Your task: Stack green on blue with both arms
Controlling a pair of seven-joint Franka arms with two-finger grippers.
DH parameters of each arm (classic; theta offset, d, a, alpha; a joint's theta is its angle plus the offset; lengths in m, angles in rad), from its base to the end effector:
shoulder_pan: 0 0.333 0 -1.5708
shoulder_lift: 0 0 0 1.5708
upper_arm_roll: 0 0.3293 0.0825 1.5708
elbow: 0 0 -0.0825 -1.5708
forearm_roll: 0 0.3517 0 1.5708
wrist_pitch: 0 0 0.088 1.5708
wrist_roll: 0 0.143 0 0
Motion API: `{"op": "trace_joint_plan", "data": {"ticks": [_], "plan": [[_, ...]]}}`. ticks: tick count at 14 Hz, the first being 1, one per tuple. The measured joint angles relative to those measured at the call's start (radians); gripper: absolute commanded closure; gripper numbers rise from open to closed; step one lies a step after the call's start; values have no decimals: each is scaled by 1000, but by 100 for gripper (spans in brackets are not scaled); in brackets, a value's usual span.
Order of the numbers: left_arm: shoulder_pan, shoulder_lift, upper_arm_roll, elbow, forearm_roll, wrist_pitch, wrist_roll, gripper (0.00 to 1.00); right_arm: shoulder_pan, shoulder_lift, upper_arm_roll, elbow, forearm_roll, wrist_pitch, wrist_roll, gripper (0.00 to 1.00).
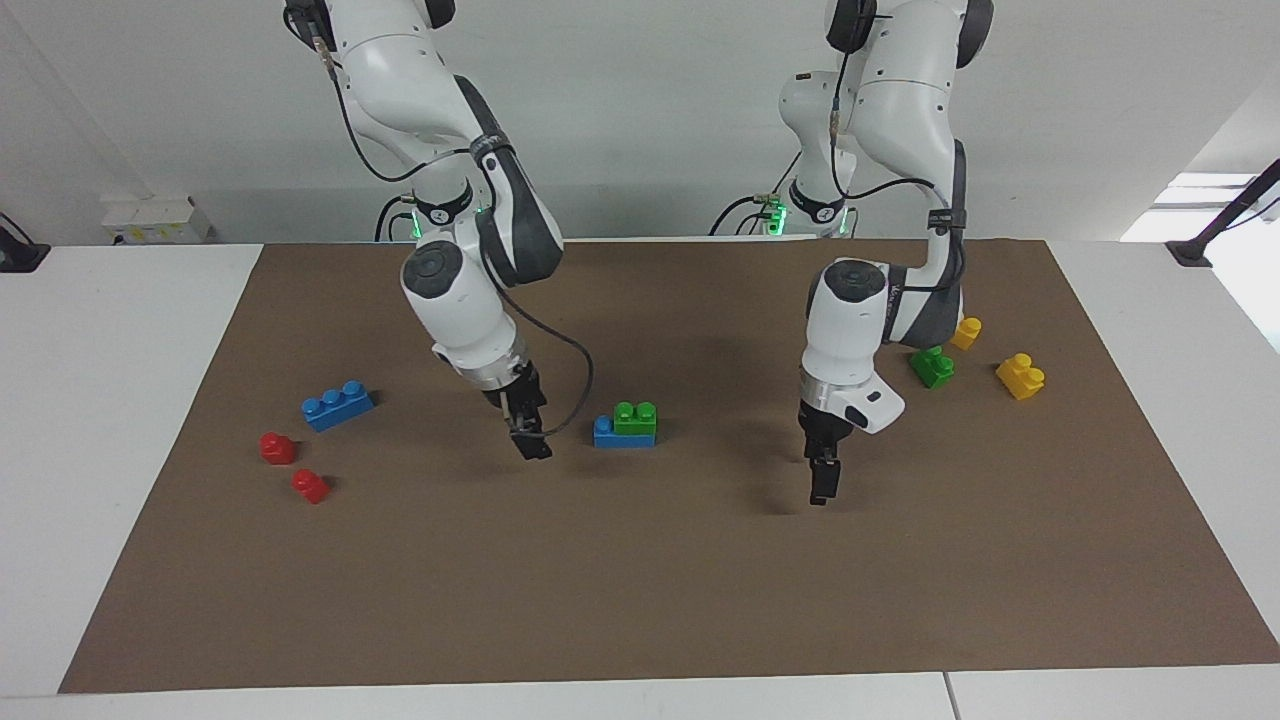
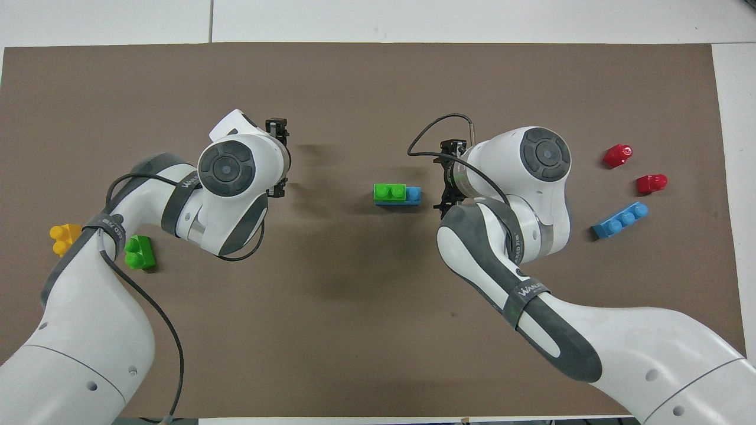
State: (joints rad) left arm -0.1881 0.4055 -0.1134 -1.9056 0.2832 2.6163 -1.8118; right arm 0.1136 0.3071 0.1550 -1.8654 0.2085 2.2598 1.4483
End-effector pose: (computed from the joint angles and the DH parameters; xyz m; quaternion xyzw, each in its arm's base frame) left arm 0.6198 -0.1885 0.3182 0.7839 0.5978 0.1344 0.1007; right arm 0.5920 0.1688 0.3597 -0.7863 0.6070 0.0516 0.1028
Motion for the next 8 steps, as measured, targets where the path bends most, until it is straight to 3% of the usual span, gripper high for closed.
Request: {"op": "trace_joint_plan", "data": {"ticks": [5,8], "plan": [[37,-2,-2,2,0,5,197,0,-135,-73,-7,76,-16,-188,-510,0],[56,-9,-1,2,0,5,305,0,-174,-113,-7,127,-114,-261,-760,0]]}}
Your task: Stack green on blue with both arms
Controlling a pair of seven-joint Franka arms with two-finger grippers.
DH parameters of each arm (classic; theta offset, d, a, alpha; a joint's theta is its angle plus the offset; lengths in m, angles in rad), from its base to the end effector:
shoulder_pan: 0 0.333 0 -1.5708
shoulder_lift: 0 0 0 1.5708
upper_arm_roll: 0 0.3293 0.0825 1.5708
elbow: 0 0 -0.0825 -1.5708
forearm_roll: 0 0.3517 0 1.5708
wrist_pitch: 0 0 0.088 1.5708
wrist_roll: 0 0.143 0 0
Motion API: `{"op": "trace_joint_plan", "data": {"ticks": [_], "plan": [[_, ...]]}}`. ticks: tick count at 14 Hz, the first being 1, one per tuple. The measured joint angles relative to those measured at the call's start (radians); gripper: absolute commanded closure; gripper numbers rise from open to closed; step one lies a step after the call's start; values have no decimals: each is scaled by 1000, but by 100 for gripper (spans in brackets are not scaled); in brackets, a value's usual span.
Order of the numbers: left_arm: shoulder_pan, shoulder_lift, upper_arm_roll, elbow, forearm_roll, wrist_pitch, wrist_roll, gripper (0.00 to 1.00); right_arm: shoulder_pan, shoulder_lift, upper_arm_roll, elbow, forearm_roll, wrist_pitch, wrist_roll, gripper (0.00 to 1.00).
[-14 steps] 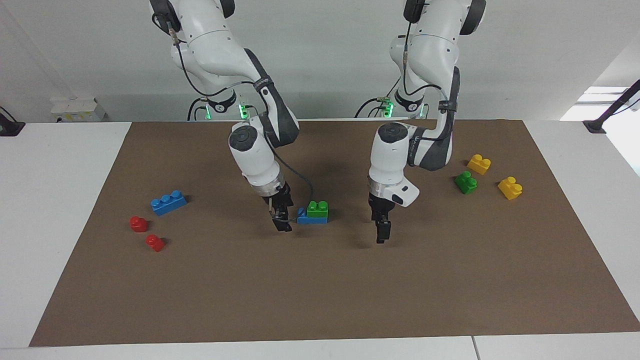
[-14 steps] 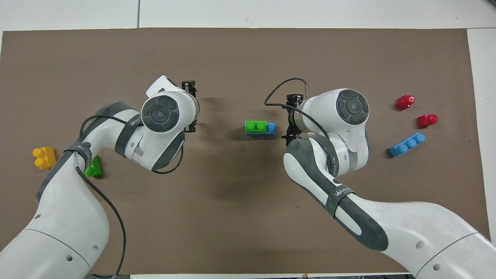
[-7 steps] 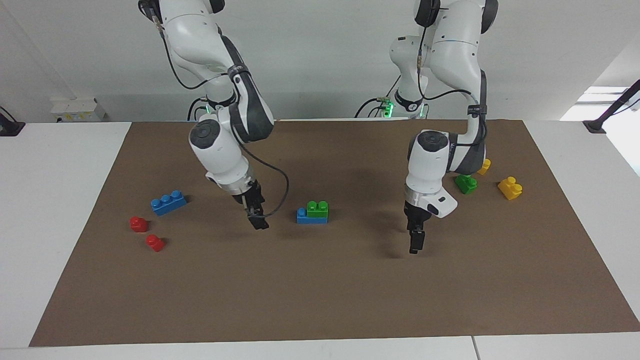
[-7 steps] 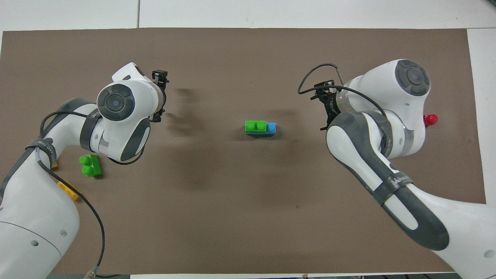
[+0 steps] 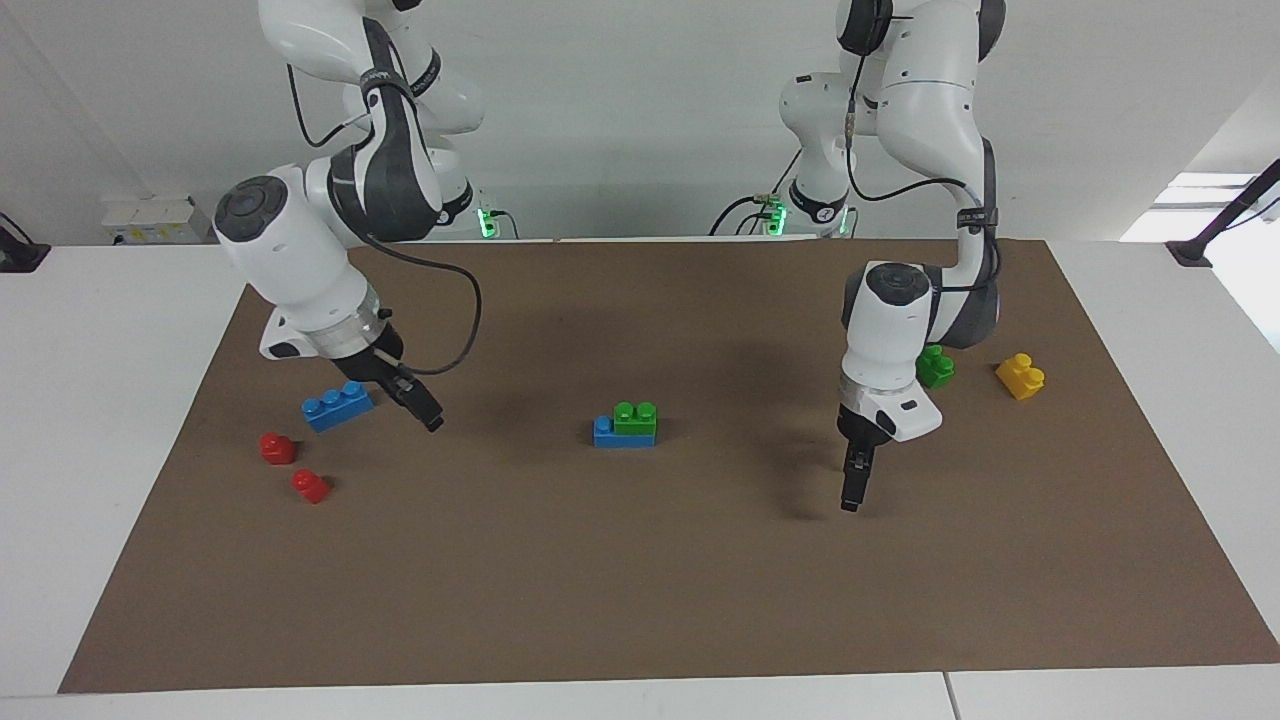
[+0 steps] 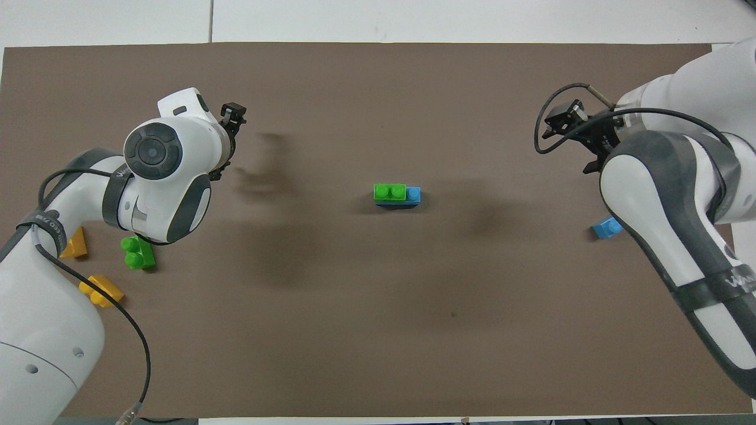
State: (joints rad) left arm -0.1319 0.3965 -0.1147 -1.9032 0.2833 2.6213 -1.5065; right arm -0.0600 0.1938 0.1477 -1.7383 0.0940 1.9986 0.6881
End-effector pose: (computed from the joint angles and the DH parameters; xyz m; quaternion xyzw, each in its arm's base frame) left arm 0.6304 -0.1546 0.3258 0.8512 0.4947 0.1558 0.0807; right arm 0.5971 0.0561 0.4581 -0.9471 0.3140 -0.0098 0.0661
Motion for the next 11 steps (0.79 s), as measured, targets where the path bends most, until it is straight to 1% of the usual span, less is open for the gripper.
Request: {"op": "trace_joint_plan", "data": {"ticks": [4,8,11], "plan": [[25,-23,0,1,0,-30,171,0,-3,-96,-2,21,-61,-101,-248,0],[46,-68,-1,1,0,-105,317,0,-10,-231,-4,28,-65,-221,-476,0],[61,-96,-2,2,0,-169,475,0,-11,-300,-4,26,-65,-264,-562,0]]}}
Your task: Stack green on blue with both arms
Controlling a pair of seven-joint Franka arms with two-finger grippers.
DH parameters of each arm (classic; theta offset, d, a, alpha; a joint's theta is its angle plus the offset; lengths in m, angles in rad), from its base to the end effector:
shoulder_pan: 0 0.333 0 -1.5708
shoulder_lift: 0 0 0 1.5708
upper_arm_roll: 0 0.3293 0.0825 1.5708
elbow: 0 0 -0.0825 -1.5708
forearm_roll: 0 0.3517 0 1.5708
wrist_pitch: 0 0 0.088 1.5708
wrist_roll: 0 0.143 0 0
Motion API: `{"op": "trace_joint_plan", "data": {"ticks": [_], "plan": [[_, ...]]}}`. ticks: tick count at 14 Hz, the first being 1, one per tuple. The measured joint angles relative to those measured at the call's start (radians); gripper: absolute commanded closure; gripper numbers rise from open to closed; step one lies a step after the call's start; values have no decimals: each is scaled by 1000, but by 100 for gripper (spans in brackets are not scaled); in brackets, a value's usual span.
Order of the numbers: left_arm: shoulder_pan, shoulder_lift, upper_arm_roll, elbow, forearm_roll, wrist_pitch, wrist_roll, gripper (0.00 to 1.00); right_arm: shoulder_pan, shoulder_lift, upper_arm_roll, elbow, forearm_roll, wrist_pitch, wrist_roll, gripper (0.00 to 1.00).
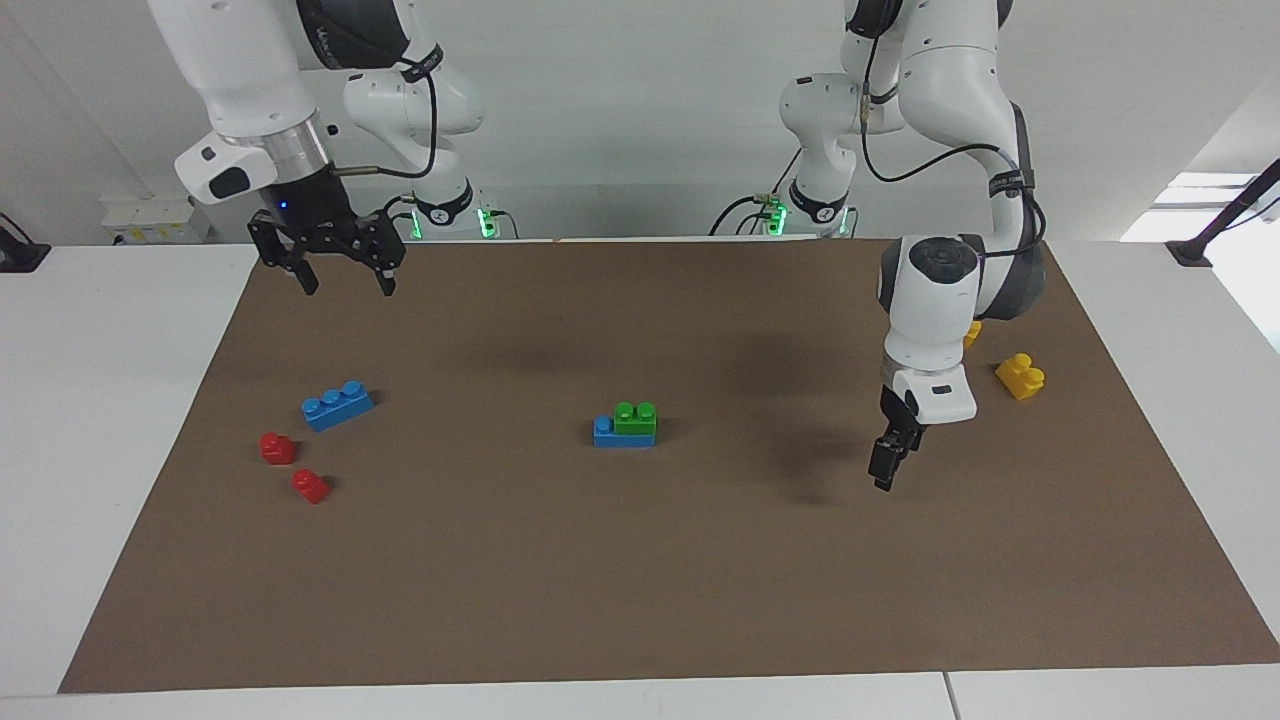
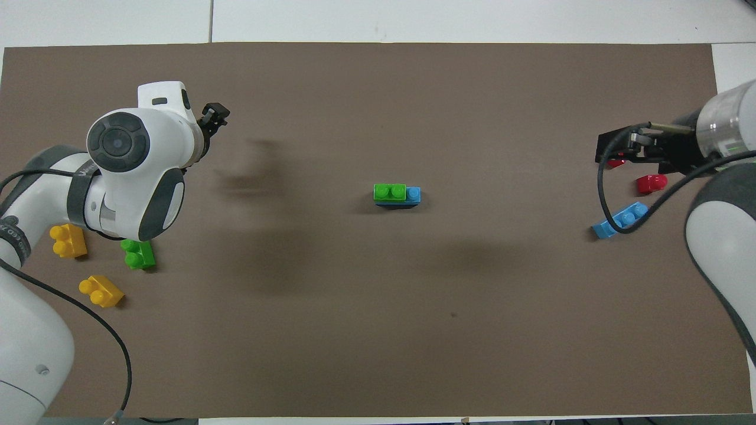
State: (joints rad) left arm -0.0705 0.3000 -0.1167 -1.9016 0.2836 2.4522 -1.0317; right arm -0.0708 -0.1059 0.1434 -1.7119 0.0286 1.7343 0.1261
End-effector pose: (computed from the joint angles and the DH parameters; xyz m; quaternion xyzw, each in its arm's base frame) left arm 0.6210 -0.1065 0.3674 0.9353 0.3192 0.1528 0.0014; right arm 0.5056 0.0442 0.6081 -0.9976 0.0280 -0.0626 0.0129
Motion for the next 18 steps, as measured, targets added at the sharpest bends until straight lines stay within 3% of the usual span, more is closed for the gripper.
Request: {"op": "trace_joint_plan", "data": {"ticks": [6,11,18], "plan": [[20,-67,-1,5,-2,-170,360,0,-5,-9,-8,15,-1,-98,-41,0],[110,-143,2,83,-149,-401,842,0,-17,-2,-10,45,-27,-156,-45,0],[124,-246,-5,142,-237,-637,982,0,-44,0,-10,42,-29,-156,-45,0]]}}
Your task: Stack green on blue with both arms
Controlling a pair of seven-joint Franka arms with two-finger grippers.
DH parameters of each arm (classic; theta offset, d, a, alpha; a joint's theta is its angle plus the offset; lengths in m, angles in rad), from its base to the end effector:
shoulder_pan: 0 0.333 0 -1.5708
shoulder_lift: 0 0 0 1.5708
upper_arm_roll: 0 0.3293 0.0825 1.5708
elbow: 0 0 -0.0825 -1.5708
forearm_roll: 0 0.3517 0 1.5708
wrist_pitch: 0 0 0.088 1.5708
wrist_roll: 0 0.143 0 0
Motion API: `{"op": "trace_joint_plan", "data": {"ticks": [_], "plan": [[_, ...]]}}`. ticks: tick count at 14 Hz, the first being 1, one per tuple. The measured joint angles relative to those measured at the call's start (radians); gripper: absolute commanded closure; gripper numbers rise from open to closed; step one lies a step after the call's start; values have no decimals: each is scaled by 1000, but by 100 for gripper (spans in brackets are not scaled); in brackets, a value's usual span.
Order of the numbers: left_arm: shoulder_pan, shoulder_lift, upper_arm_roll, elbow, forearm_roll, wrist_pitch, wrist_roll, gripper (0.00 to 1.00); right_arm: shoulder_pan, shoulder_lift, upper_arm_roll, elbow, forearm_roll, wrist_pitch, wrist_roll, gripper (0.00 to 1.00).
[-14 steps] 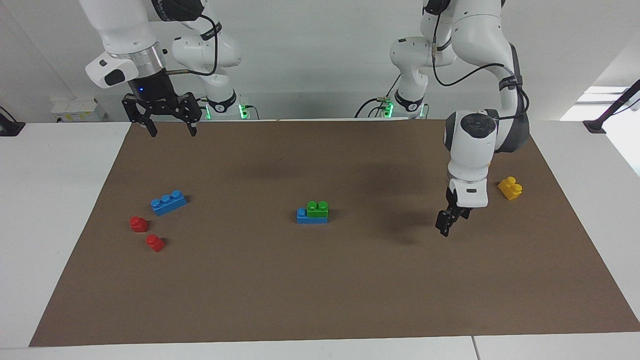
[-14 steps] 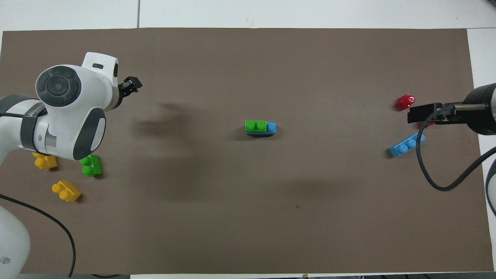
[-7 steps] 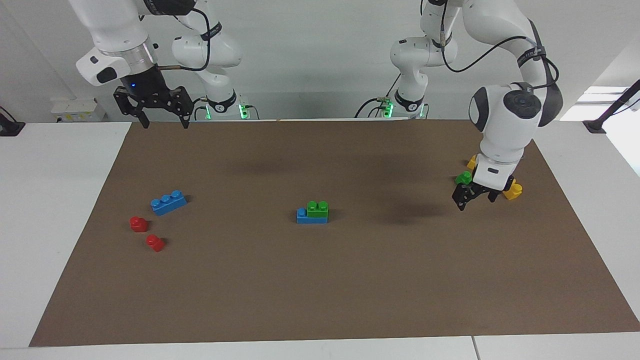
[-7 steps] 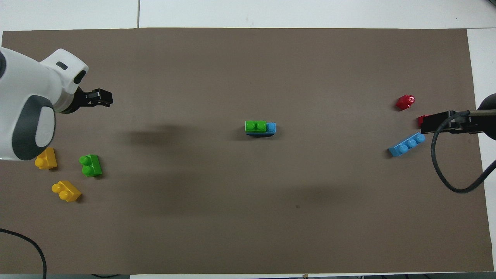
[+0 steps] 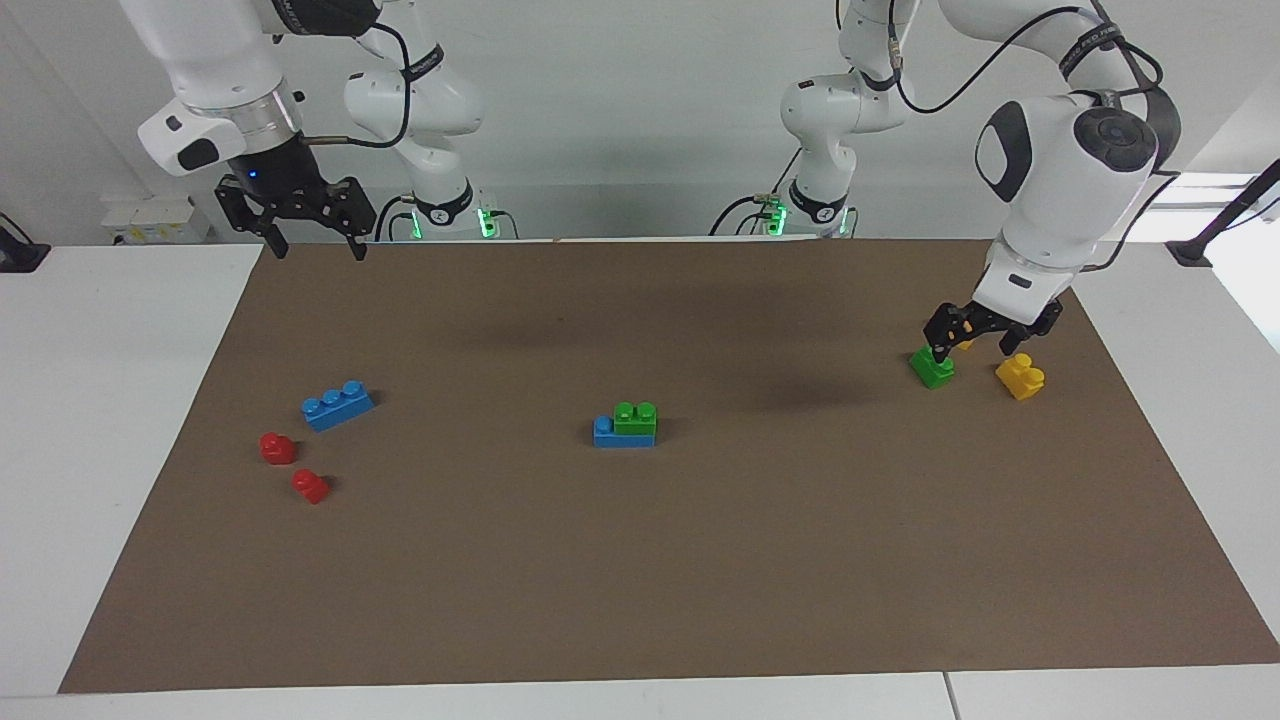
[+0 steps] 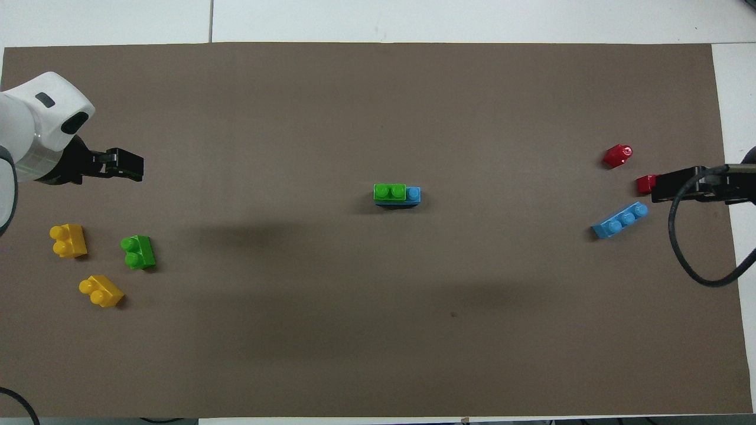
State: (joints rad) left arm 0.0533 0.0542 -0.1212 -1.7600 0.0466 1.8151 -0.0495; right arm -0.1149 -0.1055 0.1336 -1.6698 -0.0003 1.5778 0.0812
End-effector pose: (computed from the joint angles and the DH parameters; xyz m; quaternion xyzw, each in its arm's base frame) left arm 0.5487 -0.0306 0.5100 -0.9997 0.0147 -0.0018 0.0193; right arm 0.4886 0.0126 0.6117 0.9995 -0.0316 0.0066 0.0068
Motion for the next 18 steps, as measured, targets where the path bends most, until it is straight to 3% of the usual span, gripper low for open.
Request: {"op": "trace_joint_plan", "data": {"ticks": [8,13,18], "plan": [[0,-134,2,-5,-52,-125,33,0,0,0,0,-2,0,-5,0,0],[0,-169,2,-68,-52,-22,33,0,0,0,2,-2,0,-6,0,0],[1,-169,4,-75,-75,-27,32,0,2,0,5,-2,0,-6,0,0]]}}
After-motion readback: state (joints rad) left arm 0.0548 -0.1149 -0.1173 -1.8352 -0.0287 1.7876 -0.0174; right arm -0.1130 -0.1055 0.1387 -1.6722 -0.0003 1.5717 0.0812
